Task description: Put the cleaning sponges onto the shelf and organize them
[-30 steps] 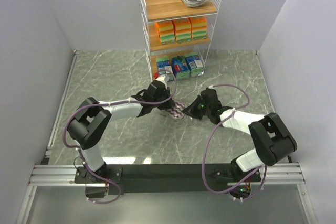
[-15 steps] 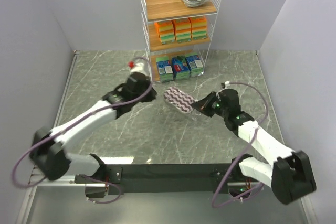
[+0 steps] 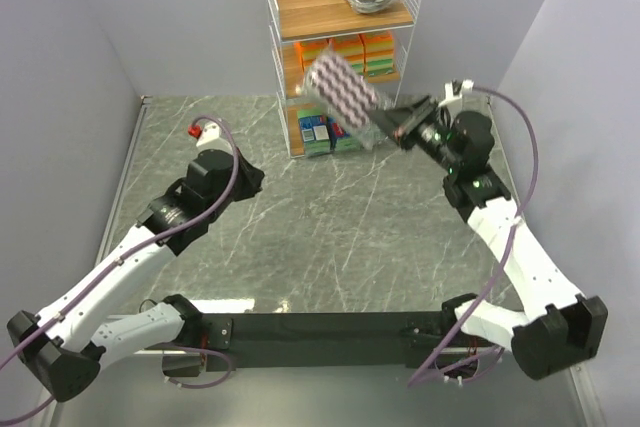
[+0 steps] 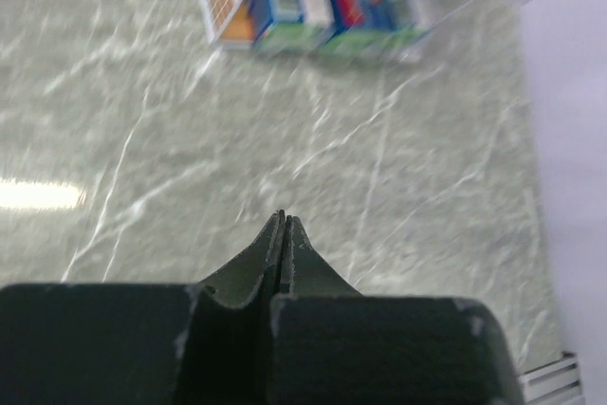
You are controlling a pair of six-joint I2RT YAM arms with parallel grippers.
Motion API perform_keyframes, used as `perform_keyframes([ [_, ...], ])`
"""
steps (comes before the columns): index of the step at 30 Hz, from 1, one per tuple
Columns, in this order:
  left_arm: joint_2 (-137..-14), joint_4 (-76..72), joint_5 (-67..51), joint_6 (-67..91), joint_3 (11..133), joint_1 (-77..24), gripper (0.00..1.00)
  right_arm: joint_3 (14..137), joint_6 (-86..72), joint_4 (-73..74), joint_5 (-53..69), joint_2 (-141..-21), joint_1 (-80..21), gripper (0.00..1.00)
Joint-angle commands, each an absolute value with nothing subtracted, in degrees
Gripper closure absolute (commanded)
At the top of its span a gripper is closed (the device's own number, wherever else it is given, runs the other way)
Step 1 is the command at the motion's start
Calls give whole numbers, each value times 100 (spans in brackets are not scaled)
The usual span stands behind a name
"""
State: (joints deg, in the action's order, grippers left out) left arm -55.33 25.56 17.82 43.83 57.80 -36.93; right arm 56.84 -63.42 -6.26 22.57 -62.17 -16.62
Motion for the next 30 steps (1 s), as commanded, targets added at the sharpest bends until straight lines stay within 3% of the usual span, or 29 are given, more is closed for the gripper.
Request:
perform_keyframes([
  [1, -5485, 2769, 1653, 4491, 5669, -3665, 99, 6625, -7003, -1047, 1629, -6765, -1617, 100],
  [8, -5239, 2909, 1670, 4509, 5660, -3665, 99, 8944, -7347, -387, 706, -8129, -1837, 100],
  [23, -4870, 3103, 1556, 4588, 5511, -3674, 99, 12221, -8367, 147, -825, -10598, -2715, 100],
  [30, -4623, 3208, 1644, 4623, 5397, -3665, 99, 12568, -8429, 378, -1959, -10924, -3076, 100],
])
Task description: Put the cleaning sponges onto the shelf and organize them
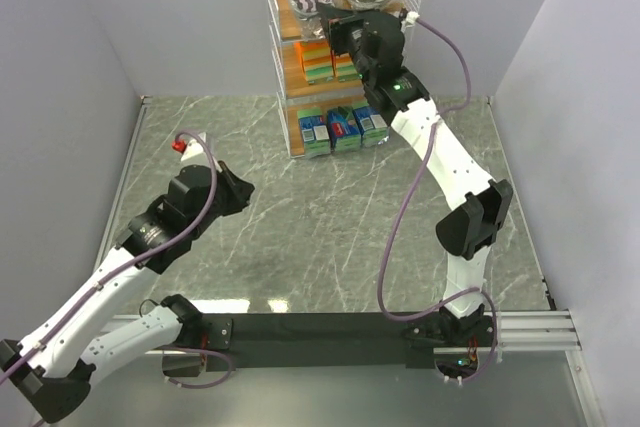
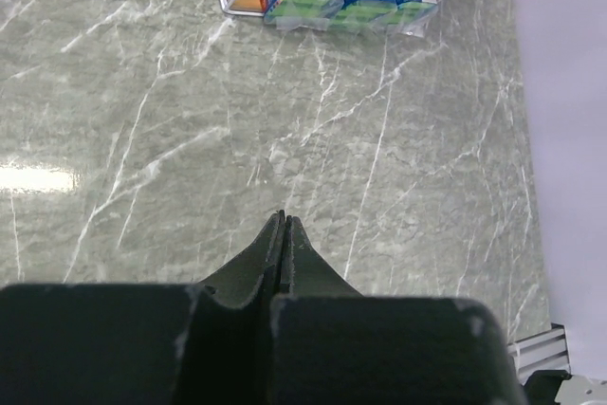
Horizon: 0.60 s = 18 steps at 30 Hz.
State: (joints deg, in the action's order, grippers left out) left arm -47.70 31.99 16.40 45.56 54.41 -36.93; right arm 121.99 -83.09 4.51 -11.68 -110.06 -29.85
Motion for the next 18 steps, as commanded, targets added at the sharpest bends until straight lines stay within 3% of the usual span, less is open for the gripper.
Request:
perform_keyframes([
  [1, -4614, 3217, 1635, 4623, 5396, -3665, 99, 12629, -8437, 421, -2012, -10968, -3102, 100],
  [14, -4465, 3252, 1617, 4702, 5247, -3665, 99, 12762, -8675, 747, -2347, -11197, -3164, 98],
  [18, -4456, 3226, 1600, 4720, 5229, -3674, 99, 12727, -8771, 791, -2347, -11241, -3173, 89],
])
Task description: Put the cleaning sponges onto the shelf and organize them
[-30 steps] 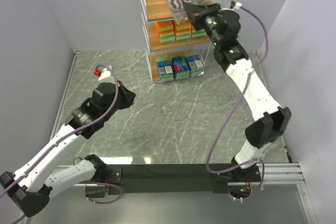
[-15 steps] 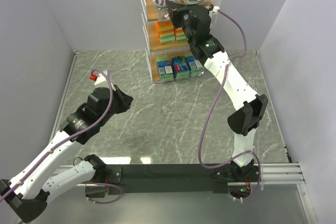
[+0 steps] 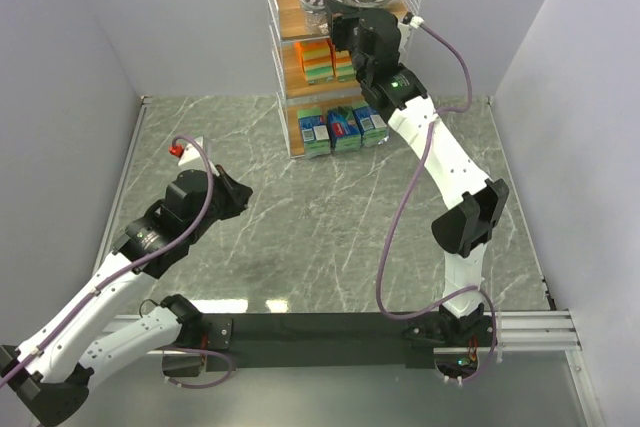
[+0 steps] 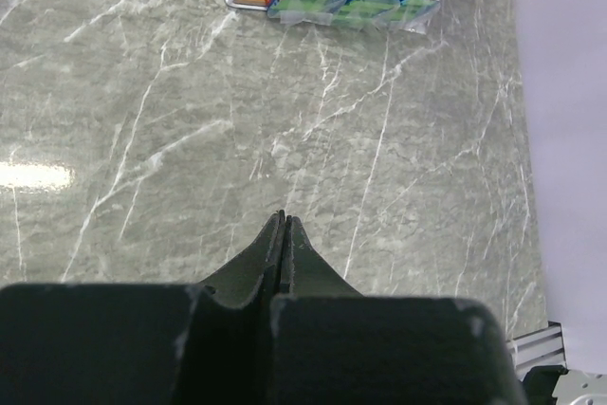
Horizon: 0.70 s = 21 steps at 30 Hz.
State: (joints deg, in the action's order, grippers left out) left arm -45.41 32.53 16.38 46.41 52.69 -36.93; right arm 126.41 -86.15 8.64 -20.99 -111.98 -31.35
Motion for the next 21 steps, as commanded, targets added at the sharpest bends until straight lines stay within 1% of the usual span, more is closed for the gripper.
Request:
perform_keyframes([
  [1, -4465, 3226, 1591, 4728, 5229, -3665, 99, 12744, -8771, 800, -2373, -11250, -3173, 88],
  [6, -4447, 3208, 1582, 4720, 5247, -3674, 99, 12814, -8850, 887, -2355, -11364, -3164, 83],
  [8, -4438, 3261, 1591, 4720, 5265, -3665, 99, 12937, -8851, 966, -2347, -11443, -3155, 76],
  [9, -4430, 3278, 1608, 4720, 5273, -3665, 99, 12990, -8842, 1002, -2355, -11461, -3155, 70],
  [14, -4368, 3313, 1626, 4728, 5282, -3665, 99, 12885, -8903, 914, -2373, -11417, -3155, 62],
  [15, -4359, 3322, 1626, 4737, 5282, -3665, 99, 12893, -8886, 888, -2382, -11408, -3164, 58],
  [18, -4333, 3348, 1643, 4729, 5282, -3665, 99, 12815, -8807, 721, -2399, -11294, -3155, 51],
  [19, -4316, 3349, 1652, 4755, 5274, -3674, 99, 12762, -8798, 677, -2417, -11259, -3155, 45],
  [21, -4315, 3340, 1635, 4755, 5265, -3665, 99, 12735, -8710, 572, -2434, -11180, -3155, 39],
])
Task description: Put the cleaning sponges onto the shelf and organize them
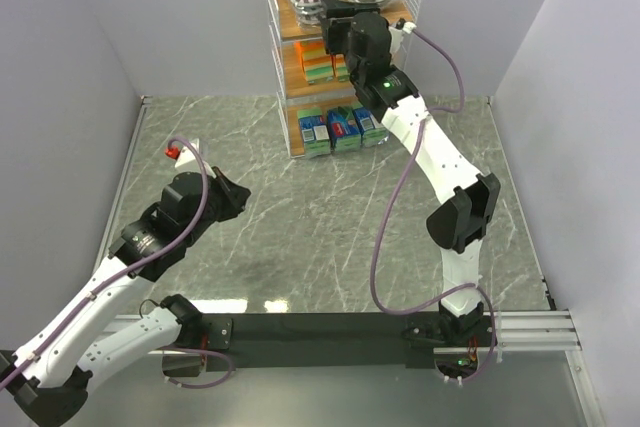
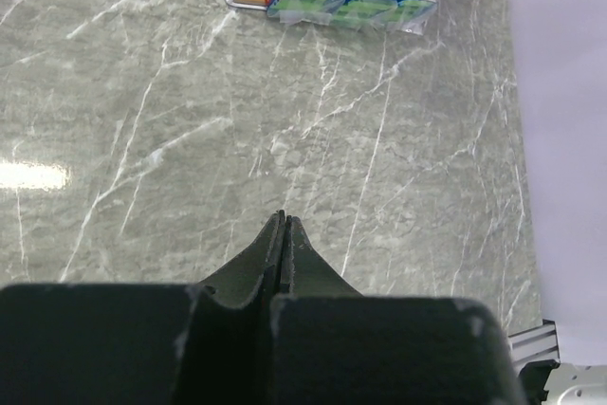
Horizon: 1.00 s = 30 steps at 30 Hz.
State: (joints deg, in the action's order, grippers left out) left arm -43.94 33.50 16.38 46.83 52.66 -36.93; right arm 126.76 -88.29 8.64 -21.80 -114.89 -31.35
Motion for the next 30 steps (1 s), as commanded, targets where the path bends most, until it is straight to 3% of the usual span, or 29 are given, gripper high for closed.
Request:
perform_keyframes([
  [1, -4315, 3340, 1635, 4764, 5265, -3674, 99, 12735, -8675, 536, -2435, -11154, -3155, 38],
  [9, -4359, 3296, 1617, 4781, 5282, -3674, 99, 12069, -8385, -183, -2364, -10504, -3164, 33],
  [14, -4430, 3235, 1608, 4764, 5344, -3665, 99, 10813, -7728, -1009, -2172, -9513, -3164, 28],
  [17, -4403, 3069, 1573, 4659, 5353, -3674, 99, 9584, -6799, -1666, -1663, -8653, -3164, 19],
  [18, -4386, 2998, 1565, 4562, 5353, -3665, 99, 8980, -6603, -1687, -1339, -8440, -3164, 9],
  [19, -4351, 2945, 1556, 4535, 5344, -3674, 96, 8695, -6479, -1661, -1153, -8246, -3164, 6],
  [20, -4351, 2823, 1538, 4500, 5344, -3665, 78, 8423, -5973, -1609, -916, -7914, -3103, 4],
  [22, -4377, 2777, 1555, 4430, 5361, -3674, 56, 7658, -5556, -1451, -257, -7456, -3050, 3],
  [23, -4386, 2751, 1547, 4421, 5361, -3665, 31, 7359, -5189, -1381, -72, -7288, -3015, 2],
  [24, -4429, 2699, 1538, 4377, 5379, -3665, 14, 6686, -5046, -1406, -18, -7121, -3006, 1],
  [25, -4456, 2672, 1538, 4368, 5379, -3665, 3, 6314, -4941, -1502, 243, -6789, -3006, 1],
  [30, -4728, 2505, 1293, 4350, 5423, -3665, 1, 4523, -4334, -1380, 141, -5829, -2988, 0],
])
